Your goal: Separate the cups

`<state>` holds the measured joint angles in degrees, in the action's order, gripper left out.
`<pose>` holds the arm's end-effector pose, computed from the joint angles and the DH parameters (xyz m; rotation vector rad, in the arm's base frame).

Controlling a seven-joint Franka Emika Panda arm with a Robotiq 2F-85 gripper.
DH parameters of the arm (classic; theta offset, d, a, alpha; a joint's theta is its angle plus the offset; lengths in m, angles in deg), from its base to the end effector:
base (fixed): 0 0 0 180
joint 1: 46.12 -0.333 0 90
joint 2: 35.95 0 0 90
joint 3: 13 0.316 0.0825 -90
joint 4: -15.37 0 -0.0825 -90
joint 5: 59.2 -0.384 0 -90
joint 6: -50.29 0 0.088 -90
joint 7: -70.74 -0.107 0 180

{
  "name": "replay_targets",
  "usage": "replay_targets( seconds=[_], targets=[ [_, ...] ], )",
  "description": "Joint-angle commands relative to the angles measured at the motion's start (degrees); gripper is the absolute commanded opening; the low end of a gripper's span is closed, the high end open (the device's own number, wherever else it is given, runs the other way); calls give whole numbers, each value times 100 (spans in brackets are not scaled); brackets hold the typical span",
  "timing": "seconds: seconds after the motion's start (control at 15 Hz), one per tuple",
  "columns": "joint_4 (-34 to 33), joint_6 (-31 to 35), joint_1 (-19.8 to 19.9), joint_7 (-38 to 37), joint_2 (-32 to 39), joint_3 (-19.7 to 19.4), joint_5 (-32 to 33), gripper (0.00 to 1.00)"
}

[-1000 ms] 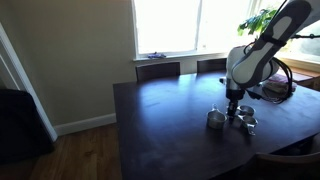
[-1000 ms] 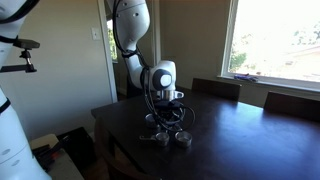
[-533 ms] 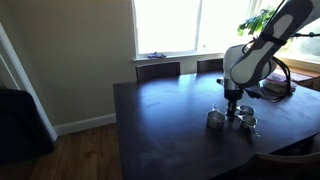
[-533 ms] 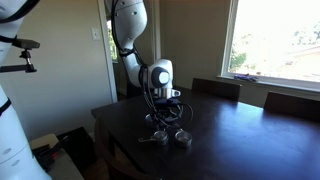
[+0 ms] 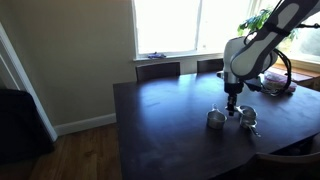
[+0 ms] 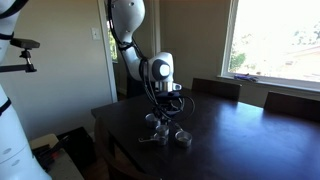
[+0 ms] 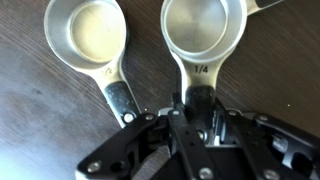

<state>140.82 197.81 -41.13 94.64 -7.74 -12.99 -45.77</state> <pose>0.5403 -0.0432 0.1489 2.9419 0.8061 -0.2014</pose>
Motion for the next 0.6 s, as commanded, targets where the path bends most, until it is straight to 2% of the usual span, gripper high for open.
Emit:
replay_targets(
  seconds=[0.0,0.13,0.53],
  targets=[
    [174,-202,29,-6,-469,47,-38,13],
    [147,-98,79,-77,-547,92,-222,13],
    [-73,301,255,-373,-534,262,-1361,12]
  ],
)
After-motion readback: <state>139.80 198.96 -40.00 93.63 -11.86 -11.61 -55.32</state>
